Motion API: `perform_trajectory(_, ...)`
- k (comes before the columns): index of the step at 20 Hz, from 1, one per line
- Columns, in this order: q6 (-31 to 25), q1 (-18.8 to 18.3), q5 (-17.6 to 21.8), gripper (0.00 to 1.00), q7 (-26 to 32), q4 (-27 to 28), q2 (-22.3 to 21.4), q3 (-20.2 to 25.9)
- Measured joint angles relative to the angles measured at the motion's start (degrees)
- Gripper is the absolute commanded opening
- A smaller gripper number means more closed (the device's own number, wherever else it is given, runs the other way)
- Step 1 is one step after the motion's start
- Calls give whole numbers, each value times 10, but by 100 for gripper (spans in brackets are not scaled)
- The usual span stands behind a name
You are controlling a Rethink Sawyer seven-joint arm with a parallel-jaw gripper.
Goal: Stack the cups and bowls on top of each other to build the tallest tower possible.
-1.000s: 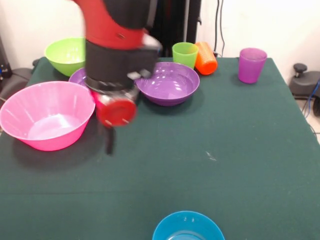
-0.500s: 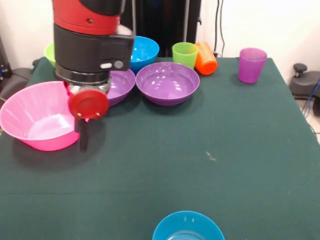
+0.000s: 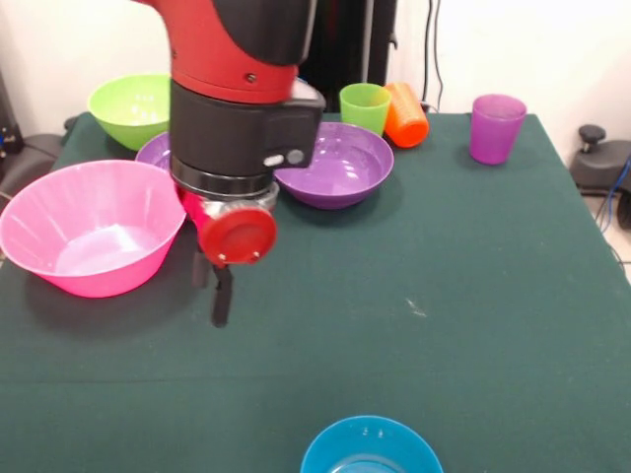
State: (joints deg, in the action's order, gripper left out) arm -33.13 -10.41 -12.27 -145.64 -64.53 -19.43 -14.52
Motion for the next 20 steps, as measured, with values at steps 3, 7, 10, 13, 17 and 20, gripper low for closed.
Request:
perform_trajectory(3, 0, 6, 0, 100, 0, 10, 7, 0)
perform_trajectory(7, 0, 13, -2, 100, 0, 33, 25, -1)
perform_trajectory(10, 0, 17, -6, 100, 0, 52, 40, -7)
perform_trajectory(13, 0, 24, -12, 100, 0, 83, 66, -20)
perform_trajectory(17, -8, 35, -23, 100, 0, 144, 115, -43)
perform_trajectory(20, -23, 39, -31, 100, 0, 178, 141, -54)
